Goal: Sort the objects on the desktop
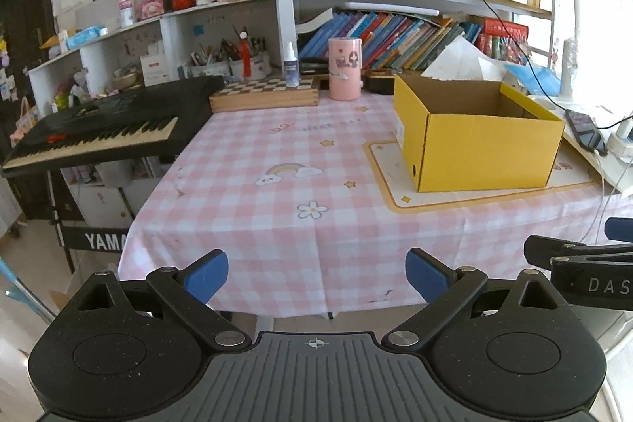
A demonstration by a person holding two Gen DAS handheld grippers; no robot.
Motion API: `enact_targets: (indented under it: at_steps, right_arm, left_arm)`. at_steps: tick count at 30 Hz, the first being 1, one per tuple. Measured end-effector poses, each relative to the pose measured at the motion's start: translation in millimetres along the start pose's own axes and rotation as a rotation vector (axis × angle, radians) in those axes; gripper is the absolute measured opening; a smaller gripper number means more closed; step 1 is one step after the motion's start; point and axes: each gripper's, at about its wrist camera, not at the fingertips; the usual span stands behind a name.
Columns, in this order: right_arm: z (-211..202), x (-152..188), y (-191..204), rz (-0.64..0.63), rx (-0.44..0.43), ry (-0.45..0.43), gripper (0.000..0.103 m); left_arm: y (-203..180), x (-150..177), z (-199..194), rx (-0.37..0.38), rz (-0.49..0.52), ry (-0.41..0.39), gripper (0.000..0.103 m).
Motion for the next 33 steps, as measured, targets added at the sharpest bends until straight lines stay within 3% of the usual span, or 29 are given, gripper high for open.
enact_targets:
  at_steps: [3,33]
  right_arm:
    - [0.6,0.3,1.1,-0.006,0.003,0.006,0.103]
    - [5.6,2.0,5.6,-0.037,-0.005,0.028,0.103]
  left_arm:
    - [0.5,0.8,-0.7,-0.002,-0.001,0.003,0.098]
    - [2.2,2.1,-2.5,0.017,-0.031,0.023,0.098]
Point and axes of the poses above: each gripper's, at about its wrist camera, not at the fingertips, and z roughly the way its jaws point, y to its left, x to its underside, and after that the axes turned 12 degrees about x, right-handed
